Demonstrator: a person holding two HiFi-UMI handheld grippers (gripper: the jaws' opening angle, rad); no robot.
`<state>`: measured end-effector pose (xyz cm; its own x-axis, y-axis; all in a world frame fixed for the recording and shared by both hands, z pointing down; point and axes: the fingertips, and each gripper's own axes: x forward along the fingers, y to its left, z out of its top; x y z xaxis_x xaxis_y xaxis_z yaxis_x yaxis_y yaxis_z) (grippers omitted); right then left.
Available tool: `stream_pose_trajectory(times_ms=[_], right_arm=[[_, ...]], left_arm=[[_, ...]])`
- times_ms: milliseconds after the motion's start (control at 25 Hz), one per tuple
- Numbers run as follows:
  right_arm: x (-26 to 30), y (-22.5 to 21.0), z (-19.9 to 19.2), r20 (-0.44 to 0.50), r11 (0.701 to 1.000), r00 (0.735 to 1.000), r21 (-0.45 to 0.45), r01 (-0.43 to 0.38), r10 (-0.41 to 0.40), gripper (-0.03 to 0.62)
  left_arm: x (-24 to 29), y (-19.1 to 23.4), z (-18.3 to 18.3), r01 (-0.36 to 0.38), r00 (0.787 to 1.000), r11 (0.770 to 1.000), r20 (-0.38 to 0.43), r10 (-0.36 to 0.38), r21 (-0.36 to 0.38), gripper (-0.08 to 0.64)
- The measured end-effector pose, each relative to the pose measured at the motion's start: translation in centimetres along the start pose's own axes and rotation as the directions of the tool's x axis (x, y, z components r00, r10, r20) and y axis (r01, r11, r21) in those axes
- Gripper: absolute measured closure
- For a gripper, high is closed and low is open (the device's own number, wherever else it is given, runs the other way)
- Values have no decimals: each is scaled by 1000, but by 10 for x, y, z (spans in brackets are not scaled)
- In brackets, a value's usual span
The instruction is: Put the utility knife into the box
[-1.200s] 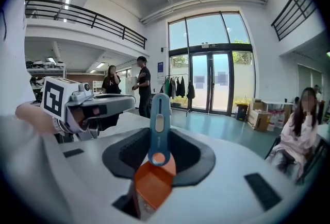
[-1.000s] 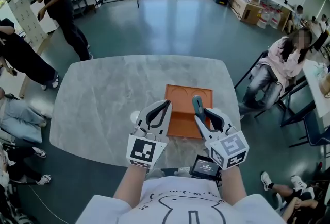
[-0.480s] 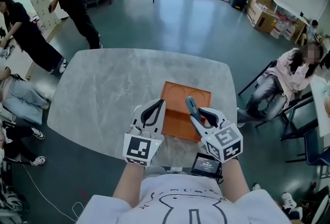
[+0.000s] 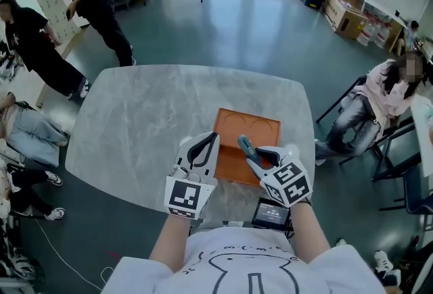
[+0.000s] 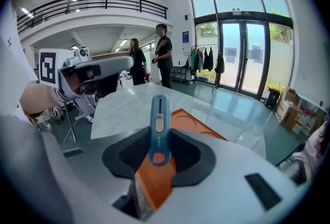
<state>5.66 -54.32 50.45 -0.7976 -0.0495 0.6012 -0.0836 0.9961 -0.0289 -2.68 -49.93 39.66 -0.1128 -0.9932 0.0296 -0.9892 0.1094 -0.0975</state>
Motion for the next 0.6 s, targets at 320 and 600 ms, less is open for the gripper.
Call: stream_pose_trajectory(times_ms=[320,600], right_arm=[[32,2,-20,-118,999,993,38,-27,32,459],[64,6,-57,-264,997,962,6,-76,75,459]], left_arm=[[5,16,-9,20,1000,999,-21,-21,-26,545],[9,21,-28,27,999,999,-45,-29,-44,545]])
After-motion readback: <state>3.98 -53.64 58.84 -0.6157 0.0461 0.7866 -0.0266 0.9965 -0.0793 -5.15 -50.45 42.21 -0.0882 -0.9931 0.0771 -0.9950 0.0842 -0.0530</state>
